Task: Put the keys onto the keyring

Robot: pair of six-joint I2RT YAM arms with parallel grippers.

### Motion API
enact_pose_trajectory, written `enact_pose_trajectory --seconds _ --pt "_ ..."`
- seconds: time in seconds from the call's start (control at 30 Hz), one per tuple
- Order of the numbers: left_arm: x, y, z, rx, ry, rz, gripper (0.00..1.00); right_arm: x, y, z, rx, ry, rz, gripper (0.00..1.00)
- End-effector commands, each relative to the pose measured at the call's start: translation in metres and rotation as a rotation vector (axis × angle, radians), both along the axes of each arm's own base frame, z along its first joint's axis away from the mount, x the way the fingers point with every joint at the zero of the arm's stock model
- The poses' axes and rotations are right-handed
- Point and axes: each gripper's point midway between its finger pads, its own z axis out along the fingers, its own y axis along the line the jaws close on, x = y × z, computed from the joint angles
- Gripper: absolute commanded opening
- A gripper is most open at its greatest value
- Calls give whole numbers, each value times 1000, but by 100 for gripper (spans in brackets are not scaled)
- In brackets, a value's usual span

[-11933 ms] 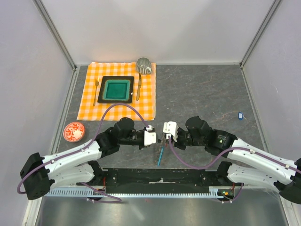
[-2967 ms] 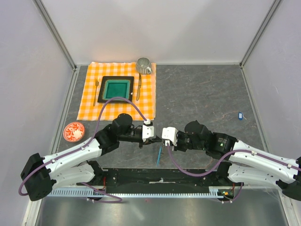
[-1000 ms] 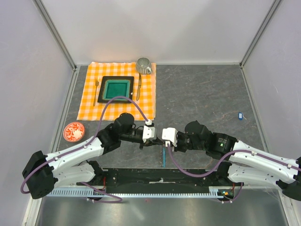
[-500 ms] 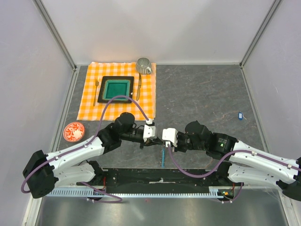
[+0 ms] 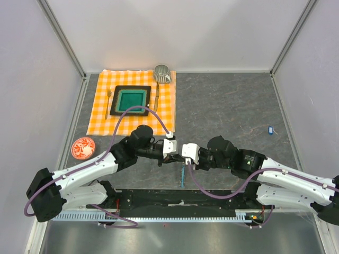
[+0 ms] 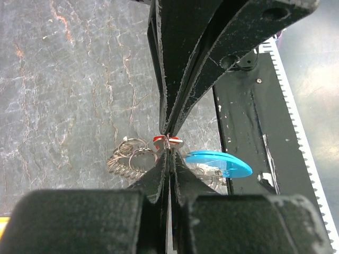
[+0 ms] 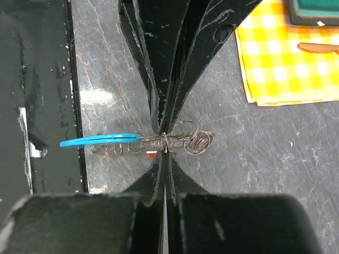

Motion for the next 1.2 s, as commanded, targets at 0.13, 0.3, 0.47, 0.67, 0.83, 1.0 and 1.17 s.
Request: enact_pose_trajectory --seconds 0.13,0.3,0.47,0.67,0.83,1.0,1.17 --pt "9 -5 22 -32 -48 21 2 10 14 23 72 -24 -38 0" --pt "10 -3 27 -60 -73 42 2 11 11 25 94 -1 -82 10" --pt "12 -3 37 -121 -84 66 2 8 3 27 129 29 -121 25" --pt "10 -3 38 -142 -73 71 2 4 -9 31 189 61 -166 30" --pt "10 -1 45 -165 -90 80 2 4 -14 28 197 70 -179 30" --pt "9 0 49 -181 -96 83 2 0 -6 22 202 102 -149 29" --pt "9 0 52 -190 -104 82 2 3 -1 28 243 90 -146 29"
